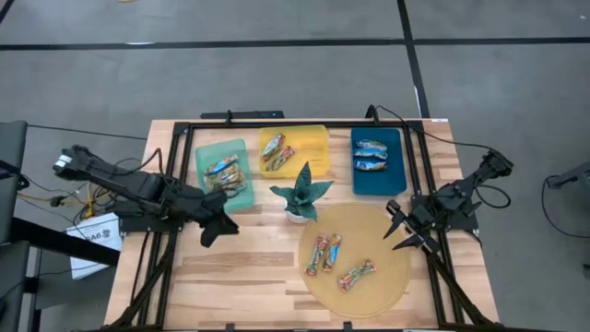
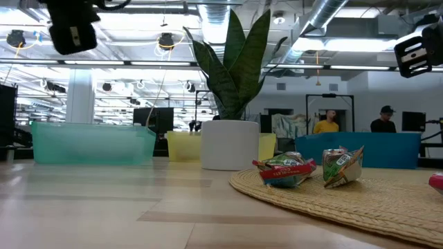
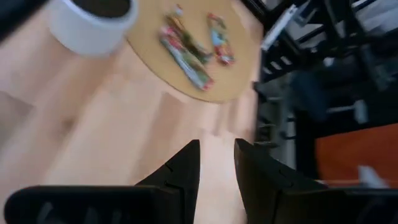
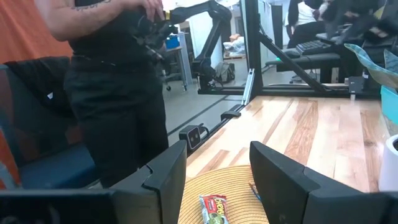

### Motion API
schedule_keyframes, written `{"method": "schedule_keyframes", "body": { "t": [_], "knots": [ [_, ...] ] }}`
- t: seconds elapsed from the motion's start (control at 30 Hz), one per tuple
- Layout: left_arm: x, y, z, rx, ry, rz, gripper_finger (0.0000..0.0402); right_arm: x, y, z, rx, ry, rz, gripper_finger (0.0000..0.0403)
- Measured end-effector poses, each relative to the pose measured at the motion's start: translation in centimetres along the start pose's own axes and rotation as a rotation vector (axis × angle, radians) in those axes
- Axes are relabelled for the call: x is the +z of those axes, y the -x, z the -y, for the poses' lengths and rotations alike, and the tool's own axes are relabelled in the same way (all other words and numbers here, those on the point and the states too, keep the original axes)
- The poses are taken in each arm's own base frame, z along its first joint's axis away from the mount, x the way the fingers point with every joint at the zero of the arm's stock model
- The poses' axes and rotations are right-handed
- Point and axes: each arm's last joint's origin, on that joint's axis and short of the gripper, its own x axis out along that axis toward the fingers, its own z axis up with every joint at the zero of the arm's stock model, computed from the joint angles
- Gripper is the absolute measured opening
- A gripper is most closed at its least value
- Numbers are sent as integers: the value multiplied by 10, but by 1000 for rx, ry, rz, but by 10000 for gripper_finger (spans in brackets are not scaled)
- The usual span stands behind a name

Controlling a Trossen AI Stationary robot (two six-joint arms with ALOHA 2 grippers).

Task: Pick and place Granola Bars by type
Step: Put the red granola bar into the yellow bin

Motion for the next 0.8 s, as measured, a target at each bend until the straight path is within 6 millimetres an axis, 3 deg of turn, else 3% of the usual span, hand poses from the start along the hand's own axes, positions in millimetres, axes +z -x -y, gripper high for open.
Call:
{"method": "schedule_keyframes", "body": {
  "t": [0.27,0.47,0.8],
  "knots": [
    [1,-19,12,-89,231,-13,91,0,0,0,0,0,0,169],
    [1,-52,14,-32,337,41,101,0,0,0,-1,0,1,169],
    [18,-119,42,53,346,36,185,0,0,0,0,0,1,169]
  ]
}}
